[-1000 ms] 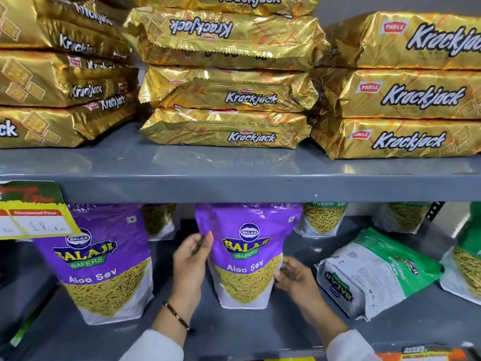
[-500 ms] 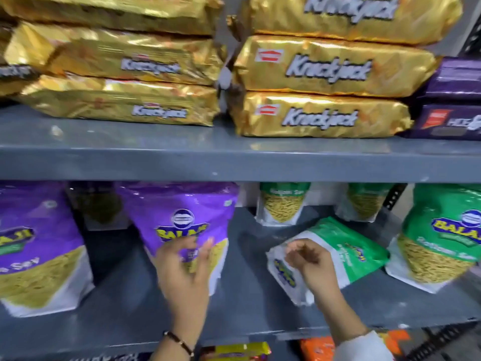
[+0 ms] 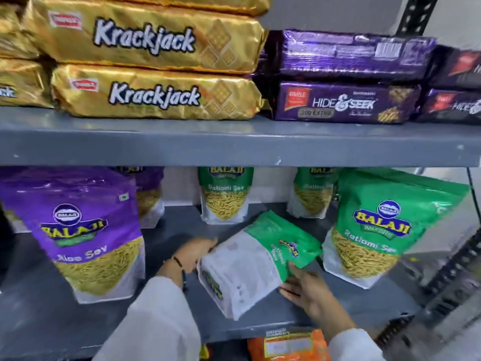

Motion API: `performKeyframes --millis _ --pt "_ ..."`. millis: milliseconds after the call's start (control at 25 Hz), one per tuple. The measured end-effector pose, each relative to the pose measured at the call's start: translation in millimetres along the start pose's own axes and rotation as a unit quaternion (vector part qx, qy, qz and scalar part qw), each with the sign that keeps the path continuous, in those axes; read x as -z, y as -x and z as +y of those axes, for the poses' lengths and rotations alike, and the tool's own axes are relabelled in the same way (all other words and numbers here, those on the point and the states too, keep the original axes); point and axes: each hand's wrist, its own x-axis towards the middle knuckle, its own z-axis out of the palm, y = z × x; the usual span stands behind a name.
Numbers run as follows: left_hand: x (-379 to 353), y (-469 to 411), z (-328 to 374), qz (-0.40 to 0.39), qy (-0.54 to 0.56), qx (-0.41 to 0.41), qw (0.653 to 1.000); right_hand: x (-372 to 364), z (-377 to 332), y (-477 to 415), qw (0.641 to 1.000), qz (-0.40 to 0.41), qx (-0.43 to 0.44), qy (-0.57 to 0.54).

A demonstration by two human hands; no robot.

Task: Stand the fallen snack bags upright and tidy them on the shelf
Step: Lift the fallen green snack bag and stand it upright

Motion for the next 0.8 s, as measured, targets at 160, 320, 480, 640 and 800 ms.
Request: performKeyframes --millis 160,320,480,640,800 --pt "-18 32 -42 -0.038 0.139 0.067 0.987 3 -3 -2 0.999 -0.029 0.009 -0.024" --pt "-30 51 -53 0.14 0.235 0.009 0.962 -4 -25 13 0.989 -0.08 0.117 -0.04" --pt "-30 53 -43 0.215 0.304 -0.091 0.924 -32 -63 27 0.941 -0.154 0.297 -0.046" --pt "-35 37 -50 0.268 0.316 -0.092 0.905 -54 -61 26 0.926 -0.168 0.339 0.003" --pt "-34 34 -59 0.265 0.296 -0.093 0.913 -49 -50 37 0.928 -0.112 0.355 0.002"
